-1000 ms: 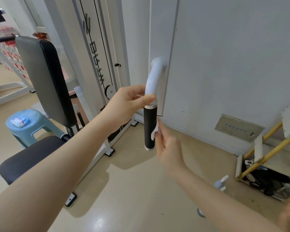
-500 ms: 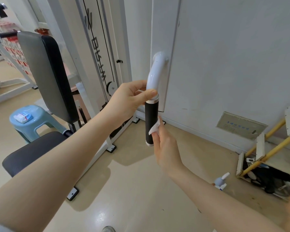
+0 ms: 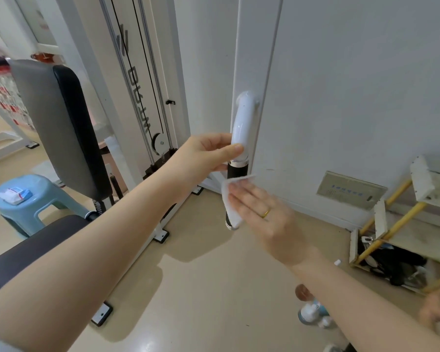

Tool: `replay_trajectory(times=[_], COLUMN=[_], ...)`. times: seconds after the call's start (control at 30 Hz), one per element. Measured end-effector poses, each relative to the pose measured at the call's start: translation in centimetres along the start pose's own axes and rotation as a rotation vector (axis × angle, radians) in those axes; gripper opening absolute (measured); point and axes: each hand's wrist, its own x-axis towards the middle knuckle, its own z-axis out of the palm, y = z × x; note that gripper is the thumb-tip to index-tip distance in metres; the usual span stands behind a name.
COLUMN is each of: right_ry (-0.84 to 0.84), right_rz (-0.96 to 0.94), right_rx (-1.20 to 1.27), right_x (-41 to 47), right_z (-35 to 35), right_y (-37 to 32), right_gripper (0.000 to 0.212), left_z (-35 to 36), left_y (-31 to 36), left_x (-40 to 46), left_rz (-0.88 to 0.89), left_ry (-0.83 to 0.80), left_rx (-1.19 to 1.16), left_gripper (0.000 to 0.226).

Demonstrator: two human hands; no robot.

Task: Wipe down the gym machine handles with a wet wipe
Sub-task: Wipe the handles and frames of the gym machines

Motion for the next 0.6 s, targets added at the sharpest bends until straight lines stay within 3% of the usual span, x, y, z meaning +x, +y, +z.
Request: replay_trajectory(times=[0.13, 0.27, 0.33, 0.43, 0.5, 0.6], right_ry=[-0.256, -0.503, -0.551, -0.539, -0.616, -0.792], right_rz=[-0.305, -0.514, -0.529, -0.388, -0.335, -0.441], right_rx=[-0.301, -0.625, -0.695, -0.724, -0.782, -0.787], right_x=[0.6, 0.7, 1.6, 3.6, 3.3, 1.7], right_z=[0.9, 0.9, 0.4, -0.6, -0.9, -1.0], right_y=[0.6, 1.1, 0.6, 0.1, -0.1, 0.0], right_gripper=[0.023, 0.023, 0.020, 0.013, 0.022, 0.024], left_z=[-1.0, -1.2, -1.5, -1.8, -1.7, -1.1], left_y=[0.2, -0.4, -1.0, -1.8, -2.2, -2.5], left_x=[0.7, 0.7, 0.7, 0.9, 1.1, 1.3], left_rz=[-0.025, -0.029, -0.048, -0.094, -0.119, -0.135], left_ry=[-0.077, -0.038, -0.012, 0.032, 0.048, 0.058], left_rx=[0.052, 0.111, 0.112, 0.092, 0.076, 0.068], left_gripper=[0.024, 0.027, 0.026, 0.025, 0.024, 0.024])
